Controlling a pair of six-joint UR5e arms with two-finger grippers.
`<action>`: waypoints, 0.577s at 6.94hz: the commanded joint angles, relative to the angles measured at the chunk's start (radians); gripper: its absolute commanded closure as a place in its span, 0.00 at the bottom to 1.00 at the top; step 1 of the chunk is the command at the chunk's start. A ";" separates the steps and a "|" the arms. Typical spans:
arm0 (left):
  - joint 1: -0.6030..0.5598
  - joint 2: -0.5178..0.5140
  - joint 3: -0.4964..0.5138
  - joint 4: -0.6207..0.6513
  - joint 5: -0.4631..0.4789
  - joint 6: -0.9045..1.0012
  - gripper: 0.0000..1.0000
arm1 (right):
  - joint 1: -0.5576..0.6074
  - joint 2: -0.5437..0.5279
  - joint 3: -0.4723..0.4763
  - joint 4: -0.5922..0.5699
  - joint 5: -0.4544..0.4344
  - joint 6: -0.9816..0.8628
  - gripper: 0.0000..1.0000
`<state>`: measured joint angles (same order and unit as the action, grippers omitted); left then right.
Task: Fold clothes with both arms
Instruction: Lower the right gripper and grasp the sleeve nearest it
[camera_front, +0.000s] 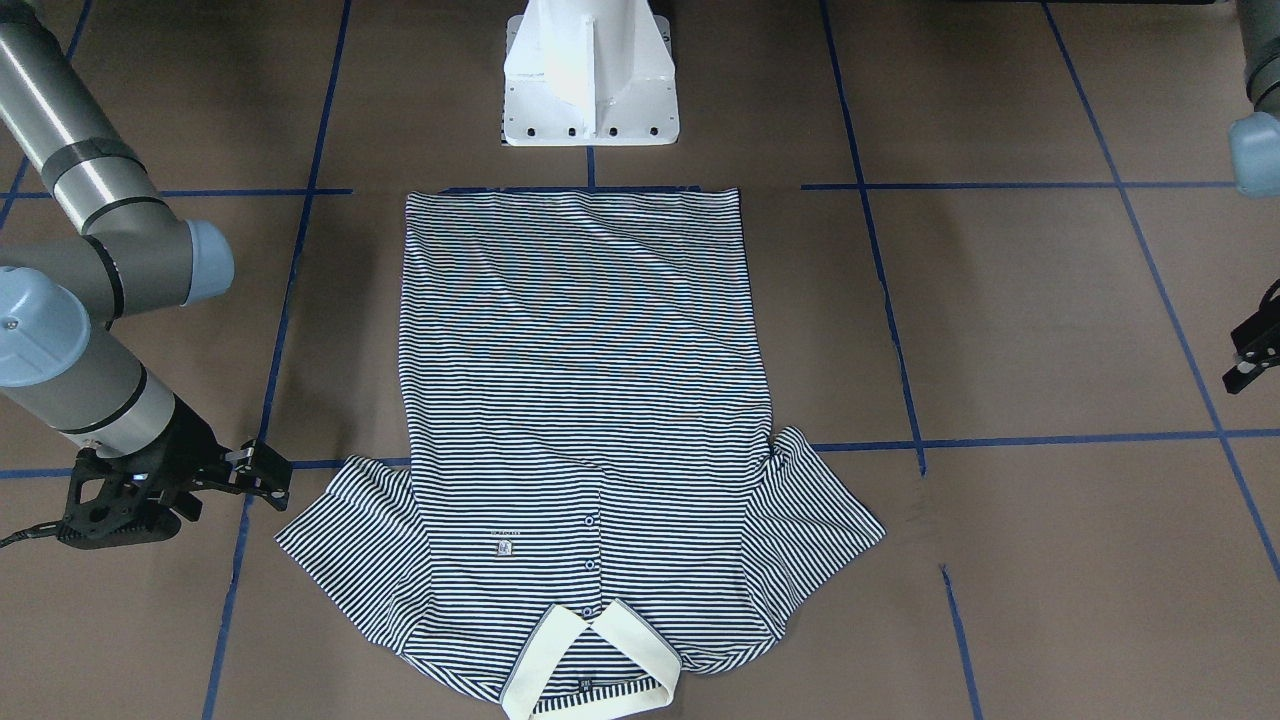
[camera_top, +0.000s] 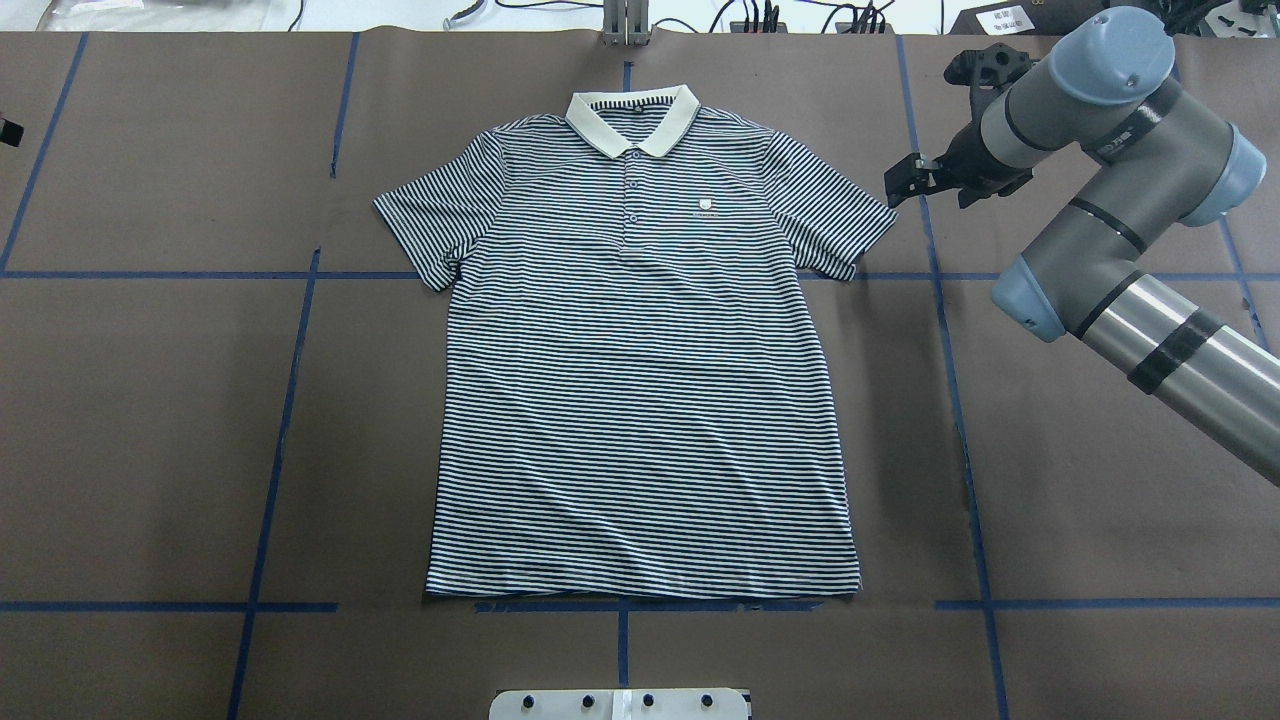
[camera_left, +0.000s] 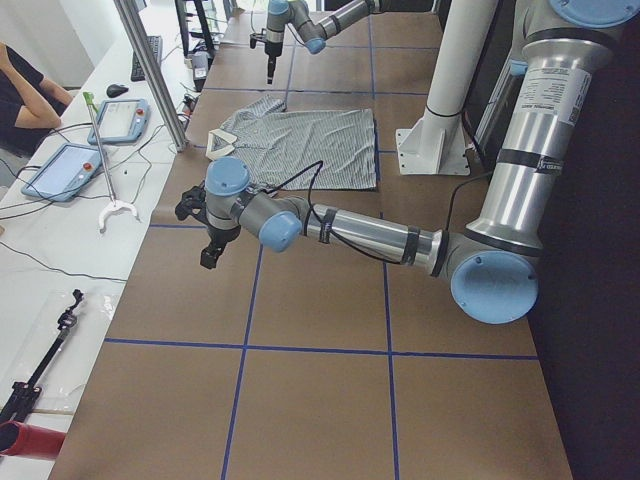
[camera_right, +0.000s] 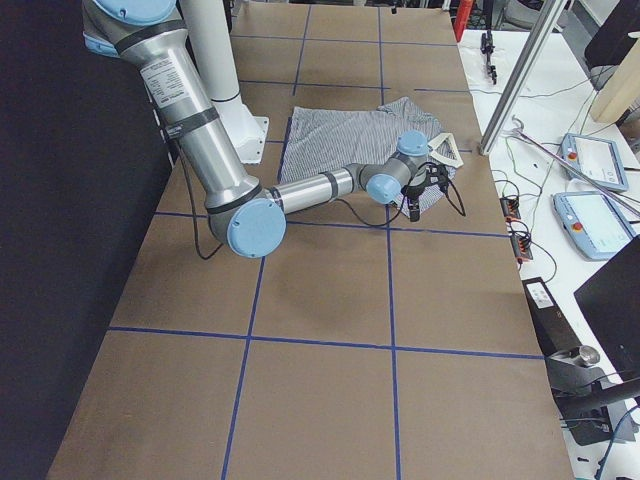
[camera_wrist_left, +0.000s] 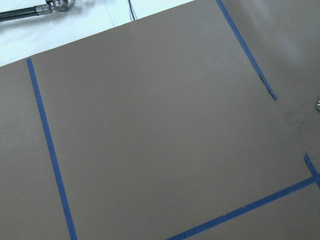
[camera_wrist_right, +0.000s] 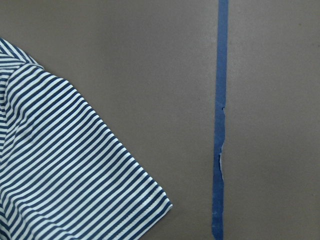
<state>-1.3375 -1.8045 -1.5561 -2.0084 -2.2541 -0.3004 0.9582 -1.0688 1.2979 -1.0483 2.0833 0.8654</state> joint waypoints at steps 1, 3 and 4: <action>0.064 -0.036 -0.005 -0.021 0.057 -0.161 0.00 | -0.024 0.067 -0.076 -0.002 -0.044 0.003 0.00; 0.064 -0.033 -0.012 -0.023 0.057 -0.164 0.00 | -0.050 0.095 -0.129 -0.001 -0.080 0.000 0.00; 0.064 -0.035 -0.015 -0.024 0.057 -0.164 0.00 | -0.059 0.092 -0.134 -0.001 -0.087 -0.003 0.00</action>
<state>-1.2741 -1.8380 -1.5663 -2.0310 -2.1973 -0.4622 0.9122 -0.9851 1.1833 -1.0493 2.0137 0.8648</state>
